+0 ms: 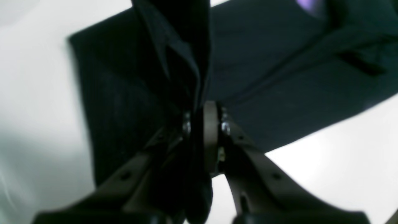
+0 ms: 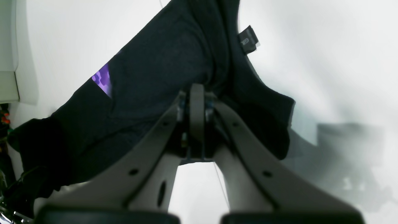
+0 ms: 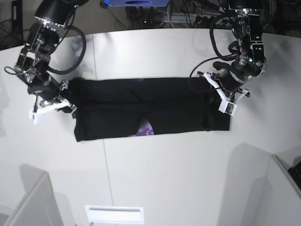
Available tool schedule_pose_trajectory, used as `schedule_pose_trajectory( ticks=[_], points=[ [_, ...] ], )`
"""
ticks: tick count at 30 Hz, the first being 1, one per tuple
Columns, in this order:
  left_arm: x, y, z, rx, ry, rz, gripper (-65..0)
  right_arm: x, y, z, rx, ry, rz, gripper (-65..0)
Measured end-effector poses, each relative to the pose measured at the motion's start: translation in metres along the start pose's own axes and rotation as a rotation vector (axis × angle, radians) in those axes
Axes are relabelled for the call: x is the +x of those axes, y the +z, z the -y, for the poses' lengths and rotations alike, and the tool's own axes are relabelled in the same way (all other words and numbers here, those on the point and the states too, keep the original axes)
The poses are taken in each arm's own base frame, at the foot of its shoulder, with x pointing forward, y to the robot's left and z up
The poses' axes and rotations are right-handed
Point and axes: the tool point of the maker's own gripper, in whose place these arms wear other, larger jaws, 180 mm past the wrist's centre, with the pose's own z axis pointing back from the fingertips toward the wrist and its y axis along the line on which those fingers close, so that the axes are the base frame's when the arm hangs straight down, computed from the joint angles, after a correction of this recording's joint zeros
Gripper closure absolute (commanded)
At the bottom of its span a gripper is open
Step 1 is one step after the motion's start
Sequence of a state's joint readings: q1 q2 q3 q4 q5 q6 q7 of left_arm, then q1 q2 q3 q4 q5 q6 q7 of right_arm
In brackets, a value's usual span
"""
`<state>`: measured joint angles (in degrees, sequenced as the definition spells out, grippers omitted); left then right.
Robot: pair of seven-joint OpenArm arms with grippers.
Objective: Fold the T-shirt properly
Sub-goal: 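Fold the strip end held by the left gripper toward the right gripper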
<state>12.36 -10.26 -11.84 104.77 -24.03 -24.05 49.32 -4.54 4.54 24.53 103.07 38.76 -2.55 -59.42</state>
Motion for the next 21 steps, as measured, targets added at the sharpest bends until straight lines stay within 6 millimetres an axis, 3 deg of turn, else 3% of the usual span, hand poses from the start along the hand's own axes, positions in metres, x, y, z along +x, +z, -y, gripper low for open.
schedule_pose_trajectory(
  ticks=[12, 15, 21],
  points=[
    [0.013, -0.011, 0.016, -0.027, 0.023, 0.031, 0.0, -0.002, -0.001, 0.001, -0.002, -0.003, -0.005, 0.0],
    [0.019, -0.016, 0.030, -0.065, 0.009, 0.043, 0.0, -0.007, -0.004, 0.005, -0.008, -0.014, -0.024, 0.0],
    [0.018, -0.020, 0.037, -0.082, 0.033, 0.043, 0.0, -0.010, -0.004, 0.007, -0.011, -0.016, -0.031, 0.0]
  ],
)
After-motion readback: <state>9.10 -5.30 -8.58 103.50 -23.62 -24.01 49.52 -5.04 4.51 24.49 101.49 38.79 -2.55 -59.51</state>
